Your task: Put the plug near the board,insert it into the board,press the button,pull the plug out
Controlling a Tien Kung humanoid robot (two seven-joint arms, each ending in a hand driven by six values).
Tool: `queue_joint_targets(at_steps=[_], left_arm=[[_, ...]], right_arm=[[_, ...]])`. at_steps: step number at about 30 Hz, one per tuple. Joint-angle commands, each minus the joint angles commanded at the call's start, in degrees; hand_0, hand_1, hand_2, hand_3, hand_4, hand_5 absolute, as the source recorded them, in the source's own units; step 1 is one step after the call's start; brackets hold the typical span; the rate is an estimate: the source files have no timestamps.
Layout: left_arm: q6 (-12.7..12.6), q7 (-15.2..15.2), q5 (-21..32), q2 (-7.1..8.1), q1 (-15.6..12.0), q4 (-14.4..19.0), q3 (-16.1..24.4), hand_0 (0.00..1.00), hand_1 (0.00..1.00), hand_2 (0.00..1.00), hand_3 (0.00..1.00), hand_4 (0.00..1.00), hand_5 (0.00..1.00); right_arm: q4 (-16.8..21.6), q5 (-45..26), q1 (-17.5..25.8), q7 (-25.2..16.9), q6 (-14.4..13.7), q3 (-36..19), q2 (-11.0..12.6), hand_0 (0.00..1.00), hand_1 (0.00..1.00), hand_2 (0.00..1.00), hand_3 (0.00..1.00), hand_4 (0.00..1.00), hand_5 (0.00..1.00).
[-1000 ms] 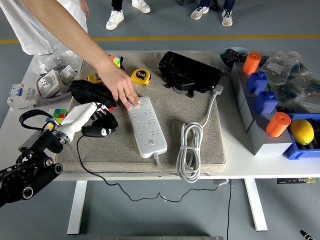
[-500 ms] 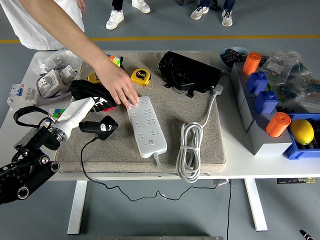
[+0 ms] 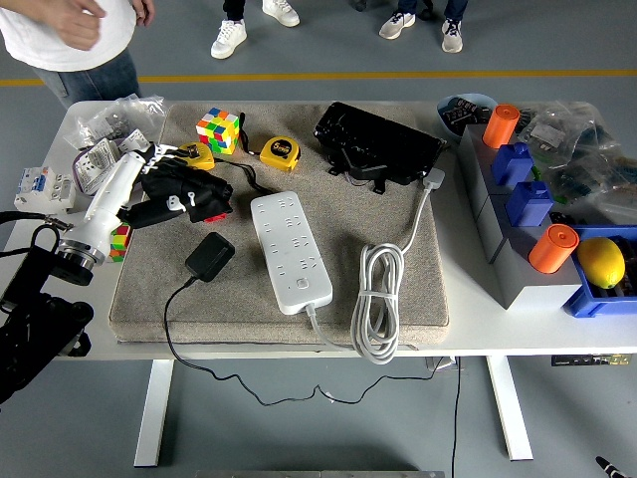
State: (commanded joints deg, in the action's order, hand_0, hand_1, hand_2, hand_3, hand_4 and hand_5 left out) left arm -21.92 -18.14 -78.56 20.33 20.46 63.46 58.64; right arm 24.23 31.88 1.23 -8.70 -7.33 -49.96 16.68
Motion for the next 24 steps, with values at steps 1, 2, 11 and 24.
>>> queue_joint_targets(at_steps=[1, 2, 11, 24], left_arm=[[-0.2, -0.5, 1.4, -0.27, -0.1, -0.4, 0.8, 0.704, 0.733, 0.723, 0.671, 0.886, 0.463], [-0.1, -0.6, 2.6, -0.56, -0.2, -0.9, 1.6, 0.704, 0.733, 0.723, 0.671, 0.886, 0.463], [-0.3, -1.2, 4.8, -2.46, -0.7, -3.9, 5.8, 0.696, 0.719, 0.697, 0.638, 0.885, 0.455], [-0.4, -1.4, 6.2, -4.32, -1.7, -4.9, 10.5, 0.694, 0.703, 0.671, 0.612, 0.878, 0.445]], right_arm=[[-0.1, -0.1, -0.1, 0.0, 0.0, 0.1, 0.0, 0.611, 0.631, 0.647, 0.552, 0.998, 0.454], [-0.2, -0.3, -0.1, 0.0, 0.0, 0.2, 0.0, 0.611, 0.631, 0.647, 0.552, 0.998, 0.454], [-1.6, -1.8, -0.7, 0.2, -0.2, 1.6, 0.3, 0.611, 0.631, 0.647, 0.552, 0.998, 0.455], [-2.2, -2.4, -0.8, 0.3, -0.4, 2.0, 0.4, 0.612, 0.631, 0.647, 0.551, 0.998, 0.458]])
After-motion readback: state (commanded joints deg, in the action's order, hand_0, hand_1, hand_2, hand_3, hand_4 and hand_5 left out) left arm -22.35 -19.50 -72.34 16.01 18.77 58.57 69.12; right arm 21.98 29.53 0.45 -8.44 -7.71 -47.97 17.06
